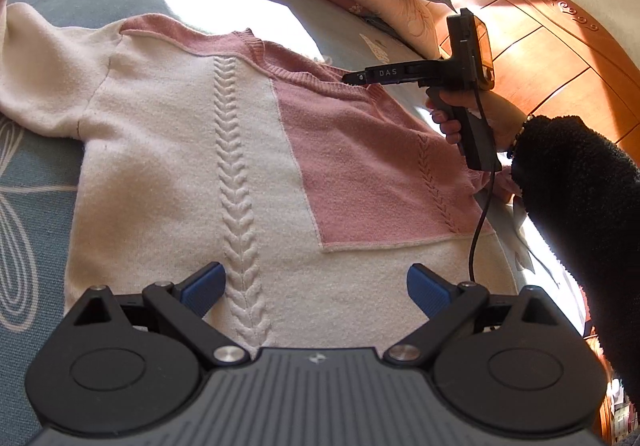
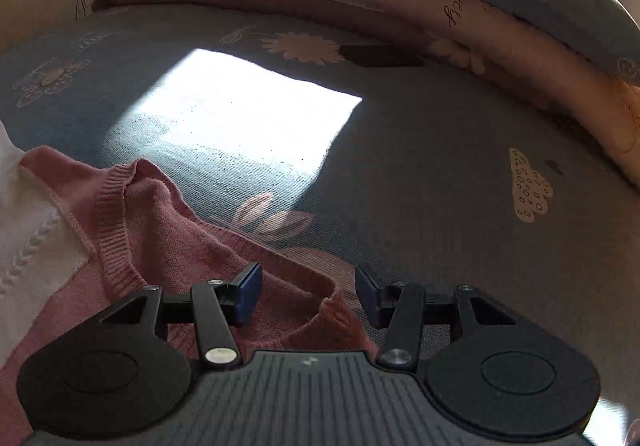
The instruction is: Fold clothes
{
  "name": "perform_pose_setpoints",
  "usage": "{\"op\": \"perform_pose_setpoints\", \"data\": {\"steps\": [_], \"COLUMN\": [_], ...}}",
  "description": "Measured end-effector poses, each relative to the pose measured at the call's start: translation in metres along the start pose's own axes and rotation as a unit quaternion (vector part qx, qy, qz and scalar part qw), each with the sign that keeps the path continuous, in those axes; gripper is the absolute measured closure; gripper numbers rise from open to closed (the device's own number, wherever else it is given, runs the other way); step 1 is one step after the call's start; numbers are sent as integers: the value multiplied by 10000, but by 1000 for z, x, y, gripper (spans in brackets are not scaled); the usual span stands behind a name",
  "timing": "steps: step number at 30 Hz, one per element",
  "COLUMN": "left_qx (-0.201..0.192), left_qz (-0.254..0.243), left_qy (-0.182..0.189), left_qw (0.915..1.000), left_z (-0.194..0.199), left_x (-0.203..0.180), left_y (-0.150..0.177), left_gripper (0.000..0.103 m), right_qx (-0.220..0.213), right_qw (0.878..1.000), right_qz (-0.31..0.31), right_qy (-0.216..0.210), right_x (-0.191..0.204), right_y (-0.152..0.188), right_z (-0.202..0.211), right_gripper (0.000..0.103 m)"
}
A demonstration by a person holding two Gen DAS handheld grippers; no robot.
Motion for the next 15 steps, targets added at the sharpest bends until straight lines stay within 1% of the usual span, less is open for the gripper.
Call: {"op": "perform_pose_setpoints", "data": {"steps": [1, 2, 4, 6, 8, 9, 10, 11, 12, 13, 15], "left_qx": [-1, -4, -13, -24, -39, -46, -52, -53, -55, -59, -68], "left_qz": [-4, -7, -14, -13, -1, 7, 9, 3, -4, -14, -36], "left_qy": [-2, 1, -3, -4, 7, 15, 22, 22, 21, 13, 1], "left_qw": [10000, 10000, 10000, 10000, 10000, 10000, 10000, 10000, 10000, 10000, 10000], "left_z": [0, -1, -1, -1, -1, 0, 0, 0, 0, 0, 1], "left_x": [0, 0, -1, -1, 0, 0, 0, 0, 0, 0, -1], "left_y": [0, 0, 0, 0, 0, 0, -1, -1, -1, -1, -1], "left_gripper": [6, 6, 6, 6, 6, 6, 6, 6, 6, 6, 6], "right_qx": [34, 52, -48, -117, -290, -368, -390, -394, -314, -221, -213], "right_qw": [9999, 9995, 9990, 9997, 9994, 9986, 9982, 9979, 9984, 9987, 9982], "right_qz": [-136, -241, -149, 148, -111, -307, -373, -407, -300, -228, -333], "right_qy": [-85, -180, -420, -144, 170, 220, 267, 313, 355, 392, 448], "right_x": [-4, -7, -5, 1, -9, -15, -16, -16, -12, -8, -5], "right_y": [6, 11, 12, 10, 6, 4, 4, 4, 5, 6, 7], "right_z": [-3, -5, 0, 4, 6, 7, 6, 5, 1, -2, -2], "right_gripper": [48, 58, 92, 93, 93, 93, 93, 92, 92, 90, 86]}}
Point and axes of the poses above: each gripper's, at about its wrist camera, not at the fingertips, and z roughly against the way its jaws point, x to its left, y to its underside, the point moved 1 cm from there along -z, roughly the way its jaws point, and after that the axes turned 7 degrees about z, right-handed, at the moved point
